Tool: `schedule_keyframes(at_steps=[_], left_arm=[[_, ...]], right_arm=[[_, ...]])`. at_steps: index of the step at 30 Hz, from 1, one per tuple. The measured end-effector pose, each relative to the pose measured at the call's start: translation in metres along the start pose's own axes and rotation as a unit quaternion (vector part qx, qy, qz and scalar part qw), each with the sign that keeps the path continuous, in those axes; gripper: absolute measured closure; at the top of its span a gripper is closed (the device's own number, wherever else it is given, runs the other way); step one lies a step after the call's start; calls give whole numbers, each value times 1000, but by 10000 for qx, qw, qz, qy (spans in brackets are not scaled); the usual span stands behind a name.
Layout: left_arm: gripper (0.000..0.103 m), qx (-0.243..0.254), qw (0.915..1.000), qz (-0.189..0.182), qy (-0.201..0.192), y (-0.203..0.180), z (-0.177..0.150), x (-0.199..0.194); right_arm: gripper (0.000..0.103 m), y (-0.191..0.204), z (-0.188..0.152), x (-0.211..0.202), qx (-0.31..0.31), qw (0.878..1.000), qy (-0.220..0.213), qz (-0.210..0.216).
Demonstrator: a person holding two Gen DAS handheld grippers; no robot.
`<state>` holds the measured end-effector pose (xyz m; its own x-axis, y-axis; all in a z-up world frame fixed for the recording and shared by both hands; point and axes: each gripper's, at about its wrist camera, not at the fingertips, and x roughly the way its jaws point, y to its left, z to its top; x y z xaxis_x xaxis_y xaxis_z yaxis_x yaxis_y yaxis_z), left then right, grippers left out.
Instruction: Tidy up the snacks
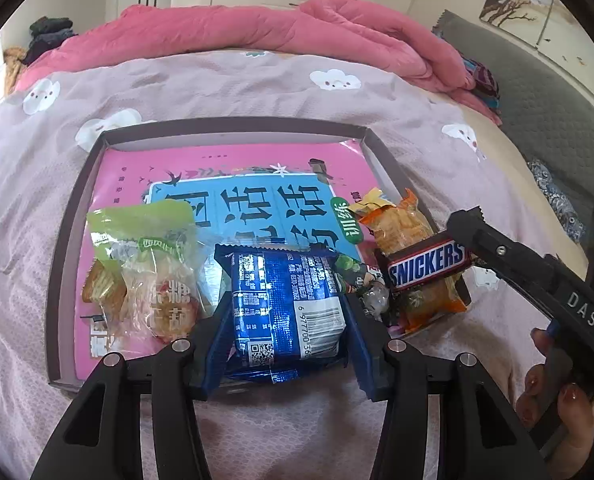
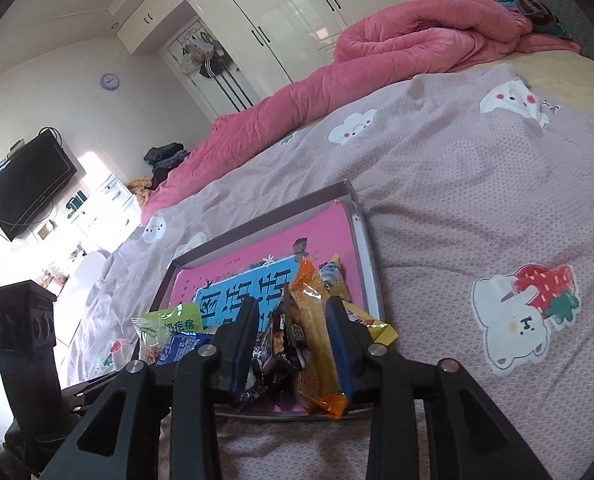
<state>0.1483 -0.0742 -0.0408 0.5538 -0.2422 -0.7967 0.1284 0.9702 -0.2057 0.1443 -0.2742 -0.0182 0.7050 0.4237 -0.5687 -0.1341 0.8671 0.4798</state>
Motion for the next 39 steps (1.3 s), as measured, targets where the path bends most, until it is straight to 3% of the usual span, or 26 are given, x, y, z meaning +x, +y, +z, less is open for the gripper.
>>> schedule_keyframes(at_steps=[10, 22, 39], left_arm=[[37, -53, 9999, -32, -131, 3, 1, -10], [27, 70, 9993, 74, -349, -5, -6, -45], [24, 6, 9979, 573, -316, 18, -56, -89]], right_arm=[[58, -2, 4, -21, 111, 9995, -282, 32], [34, 39, -11, -53, -735, 9957, -462, -327], [16, 55, -56, -66, -878, 9926, 139, -828]])
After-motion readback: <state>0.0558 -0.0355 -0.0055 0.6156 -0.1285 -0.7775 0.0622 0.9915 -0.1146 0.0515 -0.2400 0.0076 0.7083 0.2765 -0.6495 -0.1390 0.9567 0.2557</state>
